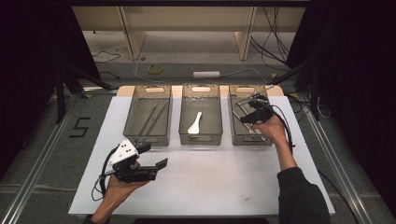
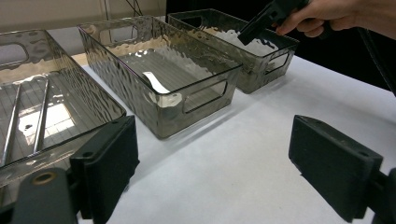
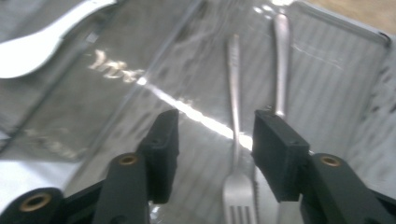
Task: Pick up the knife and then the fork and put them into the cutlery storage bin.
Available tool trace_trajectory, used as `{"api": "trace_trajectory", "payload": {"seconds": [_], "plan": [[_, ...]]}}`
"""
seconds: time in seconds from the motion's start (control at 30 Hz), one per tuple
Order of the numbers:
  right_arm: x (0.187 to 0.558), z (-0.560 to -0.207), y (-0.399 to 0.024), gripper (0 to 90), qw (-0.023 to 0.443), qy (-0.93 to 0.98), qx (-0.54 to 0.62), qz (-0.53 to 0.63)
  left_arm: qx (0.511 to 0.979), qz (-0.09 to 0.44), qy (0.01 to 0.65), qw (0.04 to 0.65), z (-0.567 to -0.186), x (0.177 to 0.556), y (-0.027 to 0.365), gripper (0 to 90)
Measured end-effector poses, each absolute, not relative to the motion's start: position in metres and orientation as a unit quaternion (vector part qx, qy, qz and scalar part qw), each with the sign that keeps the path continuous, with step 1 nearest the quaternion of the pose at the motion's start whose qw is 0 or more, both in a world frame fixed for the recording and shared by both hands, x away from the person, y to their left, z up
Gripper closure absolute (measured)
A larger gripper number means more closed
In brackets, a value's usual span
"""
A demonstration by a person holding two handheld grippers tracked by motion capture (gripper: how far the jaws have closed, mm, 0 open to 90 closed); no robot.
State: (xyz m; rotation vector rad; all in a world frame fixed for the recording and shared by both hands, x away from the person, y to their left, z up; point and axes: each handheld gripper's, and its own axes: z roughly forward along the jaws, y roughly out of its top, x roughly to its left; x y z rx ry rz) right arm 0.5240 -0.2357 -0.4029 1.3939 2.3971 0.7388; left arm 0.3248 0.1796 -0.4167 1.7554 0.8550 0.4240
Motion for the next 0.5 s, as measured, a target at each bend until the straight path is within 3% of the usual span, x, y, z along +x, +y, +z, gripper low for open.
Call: {"api": "trace_trajectory", "payload": {"seconds": [0.3,0.5], "plan": [[0.497,-0.393,-0.23,34.4,0.131,0.819,0.464,0.312,0.737,0.173,0.364,0.543,-0.417,0.325,0.18,15.2],[0.477,-0.386,-0.226,31.0,0.146,0.802,0.456,0.357,0.739,0.172,0.363,0.54,-0.417,0.326,0.18,15.2]]}}
